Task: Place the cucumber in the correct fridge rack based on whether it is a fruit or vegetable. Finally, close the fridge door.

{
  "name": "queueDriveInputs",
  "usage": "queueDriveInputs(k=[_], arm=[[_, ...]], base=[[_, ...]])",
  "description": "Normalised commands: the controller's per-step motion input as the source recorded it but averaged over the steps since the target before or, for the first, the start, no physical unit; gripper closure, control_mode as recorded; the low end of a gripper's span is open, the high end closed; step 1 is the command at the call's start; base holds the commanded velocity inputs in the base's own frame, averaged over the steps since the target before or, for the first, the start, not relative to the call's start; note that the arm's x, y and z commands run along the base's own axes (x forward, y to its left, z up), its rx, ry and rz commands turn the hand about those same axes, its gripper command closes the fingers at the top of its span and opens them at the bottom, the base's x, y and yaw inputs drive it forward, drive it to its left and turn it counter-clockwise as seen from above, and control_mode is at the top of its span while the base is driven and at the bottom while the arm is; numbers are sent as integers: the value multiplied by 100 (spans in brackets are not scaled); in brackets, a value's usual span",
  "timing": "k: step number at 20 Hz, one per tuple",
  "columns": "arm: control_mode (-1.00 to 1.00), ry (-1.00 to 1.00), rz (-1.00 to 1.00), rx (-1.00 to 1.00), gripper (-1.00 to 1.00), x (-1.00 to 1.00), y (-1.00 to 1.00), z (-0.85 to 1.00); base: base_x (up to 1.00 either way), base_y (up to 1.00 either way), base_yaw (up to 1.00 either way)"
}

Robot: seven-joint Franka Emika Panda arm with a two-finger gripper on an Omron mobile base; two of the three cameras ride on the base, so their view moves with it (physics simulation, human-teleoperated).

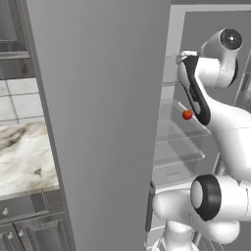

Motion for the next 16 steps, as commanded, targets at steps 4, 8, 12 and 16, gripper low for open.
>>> queueDriveInputs(k=[4, 8, 12, 16], arm=[[-100, 0, -8, 0, -100, -100, 44, 0], [-100, 0, -1, 3, -100, -99, 6, 0], [-100, 0, 0, 2, -100, -91, 13, -10], [-100, 0, 0, 6, -100, -99, 32, -29]], base=[[0, 0, 0], [0, 0, 0], [0, 0, 0], [0, 0, 0]])
